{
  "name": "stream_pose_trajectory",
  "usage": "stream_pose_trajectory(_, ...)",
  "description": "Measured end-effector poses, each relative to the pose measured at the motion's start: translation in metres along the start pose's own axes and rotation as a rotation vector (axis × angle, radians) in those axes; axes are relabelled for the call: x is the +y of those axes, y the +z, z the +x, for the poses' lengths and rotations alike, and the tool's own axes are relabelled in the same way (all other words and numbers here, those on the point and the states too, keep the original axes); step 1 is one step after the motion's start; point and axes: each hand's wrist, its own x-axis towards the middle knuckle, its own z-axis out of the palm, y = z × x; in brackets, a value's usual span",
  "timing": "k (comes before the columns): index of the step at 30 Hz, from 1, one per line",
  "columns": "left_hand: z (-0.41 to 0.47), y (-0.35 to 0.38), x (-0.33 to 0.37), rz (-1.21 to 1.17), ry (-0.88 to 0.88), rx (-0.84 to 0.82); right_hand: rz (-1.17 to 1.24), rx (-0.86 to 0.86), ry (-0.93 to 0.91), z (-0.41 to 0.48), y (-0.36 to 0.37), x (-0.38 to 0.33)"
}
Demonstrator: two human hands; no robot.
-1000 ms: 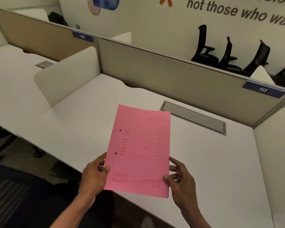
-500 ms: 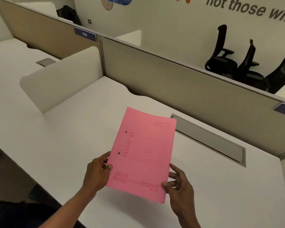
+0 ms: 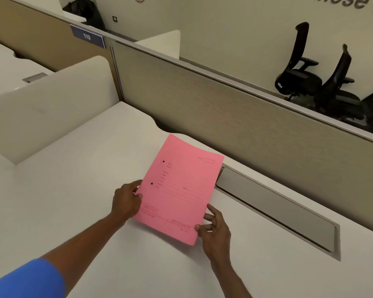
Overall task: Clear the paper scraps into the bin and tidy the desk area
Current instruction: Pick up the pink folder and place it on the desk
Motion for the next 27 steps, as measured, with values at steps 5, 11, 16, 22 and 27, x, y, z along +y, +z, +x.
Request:
stream_pose_trajectory(5,0.058,0.025,0.021,0.039,0.021,0.052,0.014,0.024,0.021,0.049,0.012,0.004)
stream_pose_trajectory(11,0.098,0.050,0.028,0.105,0.034,0.105,-0.003,0.053,0.022,0.086,0.017,0.005)
stream_pose_trajectory(16,0.118,0.061,0.026,0.291,0.092,0.098,-0.042,0.063,0.042,0.102,0.022,0.007)
stream_pose_trajectory(22,0.131,0.064,0.033,0.438,0.090,0.067,-0.121,0.071,0.057,0.112,0.032,0.009)
stream_pose_trajectory(27,0.134,0.067,0.037,0.547,0.084,0.010,-0.180,0.089,0.051,0.116,0.037,0.011)
